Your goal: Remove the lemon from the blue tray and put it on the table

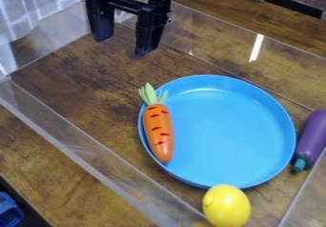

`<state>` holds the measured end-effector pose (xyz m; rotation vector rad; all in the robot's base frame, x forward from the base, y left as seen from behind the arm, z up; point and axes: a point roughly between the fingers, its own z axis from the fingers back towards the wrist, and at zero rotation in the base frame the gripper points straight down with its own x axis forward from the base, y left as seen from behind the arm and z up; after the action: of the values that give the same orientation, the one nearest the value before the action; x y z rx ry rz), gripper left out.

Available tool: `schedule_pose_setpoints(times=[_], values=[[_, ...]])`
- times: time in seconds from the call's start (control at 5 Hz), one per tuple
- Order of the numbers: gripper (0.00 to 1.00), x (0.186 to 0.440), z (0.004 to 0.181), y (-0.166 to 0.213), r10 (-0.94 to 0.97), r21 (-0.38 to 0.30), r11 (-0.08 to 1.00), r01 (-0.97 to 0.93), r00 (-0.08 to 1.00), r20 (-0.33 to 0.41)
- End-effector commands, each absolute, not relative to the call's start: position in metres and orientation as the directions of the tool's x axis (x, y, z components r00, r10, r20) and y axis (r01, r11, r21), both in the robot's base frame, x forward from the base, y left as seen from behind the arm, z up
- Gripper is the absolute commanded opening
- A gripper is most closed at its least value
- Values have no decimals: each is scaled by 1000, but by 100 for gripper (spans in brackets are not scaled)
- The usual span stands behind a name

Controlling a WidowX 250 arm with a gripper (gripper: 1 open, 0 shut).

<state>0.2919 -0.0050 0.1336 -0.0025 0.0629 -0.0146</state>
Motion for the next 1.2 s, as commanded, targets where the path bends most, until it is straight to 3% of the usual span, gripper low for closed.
schedule_pose_setpoints(times=[0.0,1.0], values=[[100,290,129,-11,-23,-4,1000,23,997,-69],[100,272,108,-66,-89,-18,996,88,995,-51]])
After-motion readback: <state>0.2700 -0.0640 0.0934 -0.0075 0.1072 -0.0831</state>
